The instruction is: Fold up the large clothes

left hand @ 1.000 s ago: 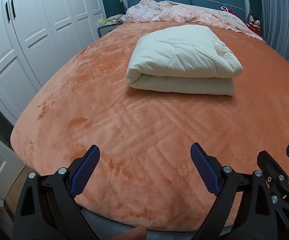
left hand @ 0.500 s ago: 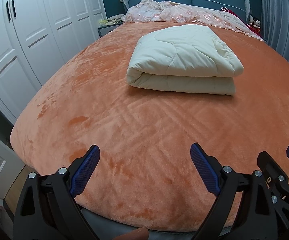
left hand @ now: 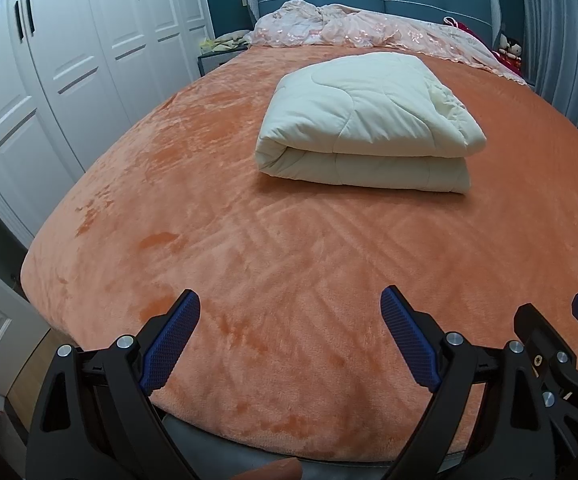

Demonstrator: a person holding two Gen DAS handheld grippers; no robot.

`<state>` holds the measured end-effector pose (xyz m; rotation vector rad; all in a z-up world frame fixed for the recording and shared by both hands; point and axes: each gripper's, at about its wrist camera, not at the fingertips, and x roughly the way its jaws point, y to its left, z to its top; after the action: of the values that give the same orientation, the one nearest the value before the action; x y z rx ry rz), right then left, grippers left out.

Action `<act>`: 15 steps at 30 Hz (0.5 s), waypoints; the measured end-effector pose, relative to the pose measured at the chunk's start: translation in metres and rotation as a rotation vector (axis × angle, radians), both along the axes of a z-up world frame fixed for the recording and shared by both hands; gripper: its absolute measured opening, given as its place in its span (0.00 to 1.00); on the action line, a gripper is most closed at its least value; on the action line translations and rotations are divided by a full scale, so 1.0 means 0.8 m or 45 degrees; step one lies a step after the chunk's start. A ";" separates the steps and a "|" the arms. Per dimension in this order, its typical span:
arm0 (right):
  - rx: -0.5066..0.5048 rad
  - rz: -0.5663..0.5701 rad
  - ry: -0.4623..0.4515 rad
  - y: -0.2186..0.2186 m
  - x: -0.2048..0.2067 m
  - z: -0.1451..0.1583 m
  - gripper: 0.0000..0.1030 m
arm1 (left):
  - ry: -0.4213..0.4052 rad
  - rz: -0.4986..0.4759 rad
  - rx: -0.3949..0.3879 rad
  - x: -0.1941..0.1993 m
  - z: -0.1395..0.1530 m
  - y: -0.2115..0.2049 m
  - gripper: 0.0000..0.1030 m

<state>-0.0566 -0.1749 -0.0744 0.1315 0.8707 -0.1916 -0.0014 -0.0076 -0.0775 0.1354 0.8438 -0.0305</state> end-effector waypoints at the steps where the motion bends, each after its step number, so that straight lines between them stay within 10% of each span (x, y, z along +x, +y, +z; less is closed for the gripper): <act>1: 0.000 0.000 -0.002 0.000 0.000 0.001 0.65 | -0.002 0.000 -0.001 0.000 0.000 0.000 0.86; 15: -0.004 -0.010 -0.013 0.005 -0.003 0.008 0.65 | -0.011 0.004 -0.028 -0.005 0.007 0.000 0.82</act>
<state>-0.0587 -0.1709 -0.0678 0.1330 0.8596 -0.1995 -0.0051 -0.0080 -0.0717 0.1136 0.8349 -0.0359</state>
